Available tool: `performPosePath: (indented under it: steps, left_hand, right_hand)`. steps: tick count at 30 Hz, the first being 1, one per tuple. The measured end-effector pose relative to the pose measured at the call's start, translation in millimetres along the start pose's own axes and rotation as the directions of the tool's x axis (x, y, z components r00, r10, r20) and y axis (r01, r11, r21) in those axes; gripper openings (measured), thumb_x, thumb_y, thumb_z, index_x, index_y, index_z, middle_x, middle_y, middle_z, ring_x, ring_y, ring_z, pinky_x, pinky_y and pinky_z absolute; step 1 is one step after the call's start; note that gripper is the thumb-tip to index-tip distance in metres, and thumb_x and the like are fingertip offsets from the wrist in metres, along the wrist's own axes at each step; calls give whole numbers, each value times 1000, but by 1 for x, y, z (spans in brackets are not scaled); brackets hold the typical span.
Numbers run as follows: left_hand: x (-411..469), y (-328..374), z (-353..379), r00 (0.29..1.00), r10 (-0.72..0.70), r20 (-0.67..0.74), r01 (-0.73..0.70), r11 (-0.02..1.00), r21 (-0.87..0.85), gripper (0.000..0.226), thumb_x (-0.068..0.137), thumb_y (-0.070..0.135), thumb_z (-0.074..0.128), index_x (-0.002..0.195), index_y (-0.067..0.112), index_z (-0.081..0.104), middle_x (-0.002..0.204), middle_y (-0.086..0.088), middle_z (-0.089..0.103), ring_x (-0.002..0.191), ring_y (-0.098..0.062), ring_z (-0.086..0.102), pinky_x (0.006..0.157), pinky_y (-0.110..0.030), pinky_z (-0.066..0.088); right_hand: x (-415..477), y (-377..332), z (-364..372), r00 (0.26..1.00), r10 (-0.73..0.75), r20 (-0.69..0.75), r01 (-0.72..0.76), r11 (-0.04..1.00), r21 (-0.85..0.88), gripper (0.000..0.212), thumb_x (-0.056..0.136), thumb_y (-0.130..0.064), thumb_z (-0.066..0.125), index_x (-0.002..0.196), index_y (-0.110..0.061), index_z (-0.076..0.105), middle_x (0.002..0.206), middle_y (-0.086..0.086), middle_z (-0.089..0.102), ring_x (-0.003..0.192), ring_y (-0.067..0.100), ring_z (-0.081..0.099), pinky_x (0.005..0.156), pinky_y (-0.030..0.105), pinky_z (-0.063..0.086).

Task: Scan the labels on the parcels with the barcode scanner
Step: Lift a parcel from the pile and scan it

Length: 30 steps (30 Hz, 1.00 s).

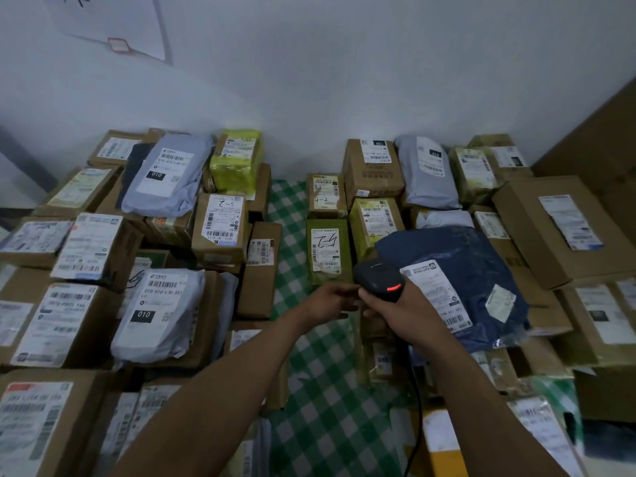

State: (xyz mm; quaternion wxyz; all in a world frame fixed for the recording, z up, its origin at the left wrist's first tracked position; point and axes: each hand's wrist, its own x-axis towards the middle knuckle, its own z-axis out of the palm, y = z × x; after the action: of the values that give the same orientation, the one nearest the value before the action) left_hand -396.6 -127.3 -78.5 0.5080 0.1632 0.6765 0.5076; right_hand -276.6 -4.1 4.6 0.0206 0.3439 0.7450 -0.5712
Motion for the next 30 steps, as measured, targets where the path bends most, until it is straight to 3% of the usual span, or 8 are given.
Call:
performPosePath:
  steps: [2,5,13,16,20,21,26,30]
  left_hand:
    - [12,-1,-10,977,41,-208,-22,995,96,32,101,6,58,131,12,68,123,-3,70,112,-17,64,97,-31,51]
    - [16,-4,-26,885,26,-464,26,994,105,38,102,14,60,140,10,56,141,-8,60,128,-22,57,96,-25,46]
    - [36,-16,-39,922,-111,-370,105,994,-38,64,97,35,68,153,18,40,149,-3,52,134,-24,52,115,-42,43]
    - [39,-25,-31,914,-150,-377,86,980,-182,81,93,41,73,157,21,27,149,-8,48,128,-24,53,103,-34,49]
    - [47,-38,-24,919,-191,-345,44,920,-391,93,67,57,91,139,48,33,146,-11,54,123,-26,60,106,-50,52]
    - [49,-39,-25,919,-200,-341,38,902,-430,95,62,56,93,137,48,35,144,-10,55,122,-27,61,105,-52,52]
    - [38,-21,-20,881,-198,-430,-53,861,-505,82,90,23,78,155,36,30,141,-1,53,128,-26,54,109,-46,47]
    - [5,-22,-19,817,-175,-549,-124,877,-464,77,94,19,73,157,34,31,137,8,51,127,-19,51,106,-41,45]
  right_hand:
    - [5,1,-1,1000,1,-6,-1,1000,3,70,64,-64,84,126,-37,65,113,-10,76,105,17,73,98,50,58]
    - [10,2,-3,1000,16,-5,-16,1000,7,74,59,-69,82,124,-38,65,110,-11,77,105,15,73,99,49,57]
    - [23,11,-11,998,61,-28,-59,997,41,45,83,-43,85,121,-30,65,95,-8,80,92,14,77,95,53,58]
    - [26,12,-10,998,65,-18,-64,997,42,43,85,-40,84,122,-28,65,93,-6,80,90,13,77,94,52,59]
    - [26,12,-10,997,69,-30,-68,997,43,40,85,-40,84,119,-29,66,93,-6,80,91,13,77,94,51,59]
    - [26,12,-11,997,69,-31,-68,997,38,40,85,-40,84,119,-29,66,93,-6,80,92,14,77,95,51,59]
    - [24,10,-11,997,68,-24,-68,998,13,37,87,-39,82,118,-28,65,90,-6,80,89,13,77,94,52,59]
    - [20,7,-9,998,49,-39,-50,998,-32,36,86,-44,82,115,-29,67,88,-8,79,89,14,77,95,54,58]
